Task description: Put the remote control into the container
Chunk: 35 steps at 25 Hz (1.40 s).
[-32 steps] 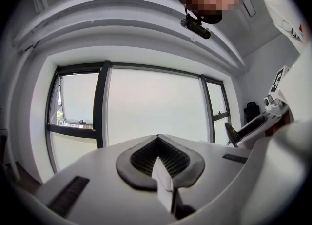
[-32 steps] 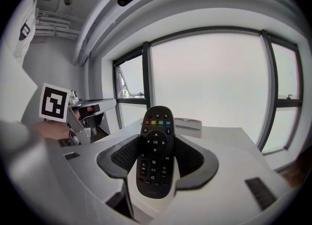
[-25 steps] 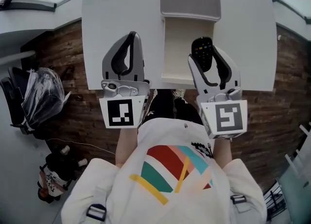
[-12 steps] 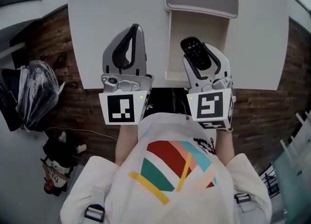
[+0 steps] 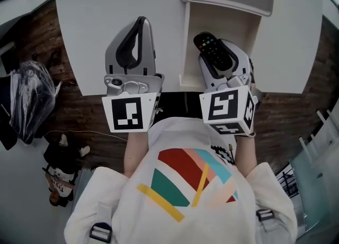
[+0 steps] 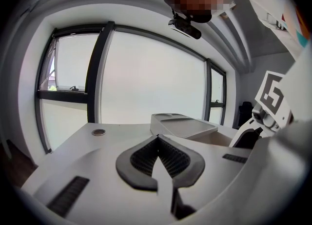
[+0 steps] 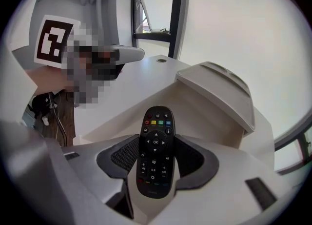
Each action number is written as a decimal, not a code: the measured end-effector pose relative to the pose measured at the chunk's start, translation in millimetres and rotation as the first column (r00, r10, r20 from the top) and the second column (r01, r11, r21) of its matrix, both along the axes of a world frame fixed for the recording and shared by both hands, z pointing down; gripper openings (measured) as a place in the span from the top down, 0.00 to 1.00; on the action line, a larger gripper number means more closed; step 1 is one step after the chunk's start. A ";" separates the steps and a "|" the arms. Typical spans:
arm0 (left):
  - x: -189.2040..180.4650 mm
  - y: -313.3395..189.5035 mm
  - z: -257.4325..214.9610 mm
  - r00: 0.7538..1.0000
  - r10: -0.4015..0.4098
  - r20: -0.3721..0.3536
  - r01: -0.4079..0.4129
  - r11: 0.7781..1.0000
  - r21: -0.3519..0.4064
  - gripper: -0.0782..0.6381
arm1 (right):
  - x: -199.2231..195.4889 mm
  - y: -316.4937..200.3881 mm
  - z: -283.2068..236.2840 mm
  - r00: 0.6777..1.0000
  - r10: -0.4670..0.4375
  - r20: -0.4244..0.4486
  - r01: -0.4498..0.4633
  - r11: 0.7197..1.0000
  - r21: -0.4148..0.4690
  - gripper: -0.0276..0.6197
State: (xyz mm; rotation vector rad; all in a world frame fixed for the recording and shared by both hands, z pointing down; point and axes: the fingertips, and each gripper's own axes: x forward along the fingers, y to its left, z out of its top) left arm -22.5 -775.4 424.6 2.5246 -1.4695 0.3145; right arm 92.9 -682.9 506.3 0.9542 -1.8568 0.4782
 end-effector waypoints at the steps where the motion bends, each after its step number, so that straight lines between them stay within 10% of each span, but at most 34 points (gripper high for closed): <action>1: -0.6 0.0 2.1 1.000 0.003 -0.003 -0.003 1.000 0.004 0.89 | -2.4 -0.7 3.2 1.000 0.001 0.003 -0.001 1.000 -0.007 0.59; 29: -11.6 4.3 -33.5 0.998 -0.012 -0.062 0.018 0.995 0.100 0.89 | -7.1 -13.8 25.2 0.997 0.067 -0.040 -0.065 0.997 0.042 0.52; 35: -18.0 17.4 -71.9 0.999 -0.037 -0.033 0.042 0.985 0.169 0.89 | -25.8 -7.4 -11.0 0.984 0.101 0.148 -0.107 0.994 0.035 0.52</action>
